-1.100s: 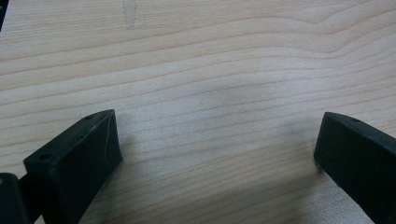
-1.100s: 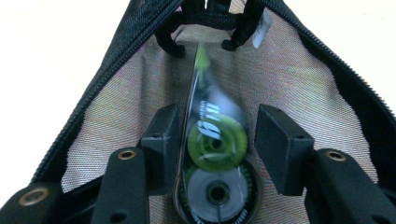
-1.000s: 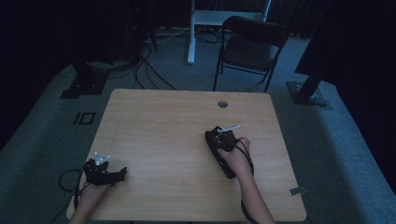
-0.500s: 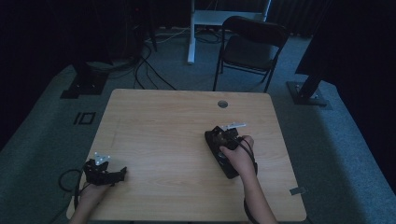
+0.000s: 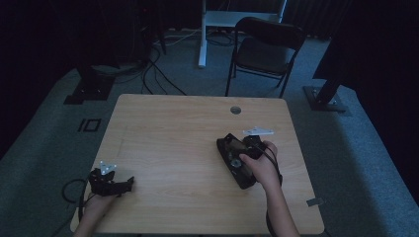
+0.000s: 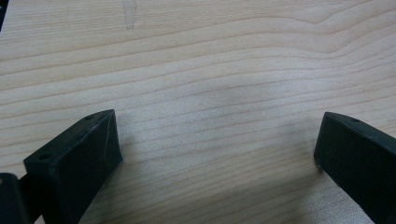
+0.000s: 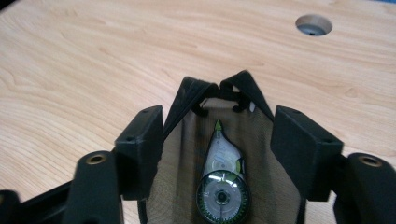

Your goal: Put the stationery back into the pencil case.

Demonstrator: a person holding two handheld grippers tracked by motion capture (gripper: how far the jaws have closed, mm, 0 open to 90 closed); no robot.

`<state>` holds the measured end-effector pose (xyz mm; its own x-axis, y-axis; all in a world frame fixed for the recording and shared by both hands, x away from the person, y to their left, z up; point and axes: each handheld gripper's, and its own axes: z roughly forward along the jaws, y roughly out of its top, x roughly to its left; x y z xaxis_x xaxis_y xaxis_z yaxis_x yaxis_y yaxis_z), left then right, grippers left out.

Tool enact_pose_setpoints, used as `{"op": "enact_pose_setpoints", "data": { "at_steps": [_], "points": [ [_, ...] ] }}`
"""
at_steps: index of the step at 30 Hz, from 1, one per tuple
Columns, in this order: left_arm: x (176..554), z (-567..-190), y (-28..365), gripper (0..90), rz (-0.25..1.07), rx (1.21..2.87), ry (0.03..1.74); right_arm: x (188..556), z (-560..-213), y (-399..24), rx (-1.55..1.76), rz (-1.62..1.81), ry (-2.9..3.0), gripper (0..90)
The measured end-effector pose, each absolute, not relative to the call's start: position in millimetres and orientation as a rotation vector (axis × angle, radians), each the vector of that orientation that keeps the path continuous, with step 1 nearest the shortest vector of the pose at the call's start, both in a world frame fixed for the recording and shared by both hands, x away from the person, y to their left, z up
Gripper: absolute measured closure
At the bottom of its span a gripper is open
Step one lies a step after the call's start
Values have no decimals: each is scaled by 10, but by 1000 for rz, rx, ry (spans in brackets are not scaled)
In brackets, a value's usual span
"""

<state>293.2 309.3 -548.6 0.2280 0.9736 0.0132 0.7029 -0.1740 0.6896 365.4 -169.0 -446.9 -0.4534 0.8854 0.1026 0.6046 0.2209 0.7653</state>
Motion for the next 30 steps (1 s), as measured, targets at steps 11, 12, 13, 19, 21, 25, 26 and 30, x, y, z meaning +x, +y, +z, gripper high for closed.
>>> {"op": "enact_pose_setpoints", "data": {
  "at_steps": [11, 12, 13, 19, 21, 25, 26, 30],
  "points": [
    [2932, -5486, 3093, 6, 629, 1948, 1536, 3516, -4387, -1943, 1351, 1186, 2090, 225],
    [2932, -5486, 3093, 6, 629, 1948, 1536, 3516, -4387, -1943, 1351, 1186, 2090, 225],
    [2932, -5486, 3093, 6, 629, 1949, 1535, 3495, -4379, -1982, 1356, 1200, 2073, 228],
    [2932, -5486, 3093, 6, 629, 1948, 1536, 3436, -4383, -2166, 1351, 1174, 2031, 197],
    [2932, -5486, 3093, 6, 630, 1948, 1536, 3420, -4402, -2238, 1357, 1163, 2020, 197],
    [2932, -5486, 3093, 6, 629, 1948, 1536, 3385, -4459, -2366, 1338, 1128, 2034, 194],
    [2932, -5486, 3093, 6, 629, 1948, 1536, 3375, -4479, -2395, 1327, 1117, 2040, 194],
    [2932, -5486, 3093, 6, 630, 1948, 1536, 3336, -4572, -2521, 1364, 1126, 2007, 190]
  ]
}}
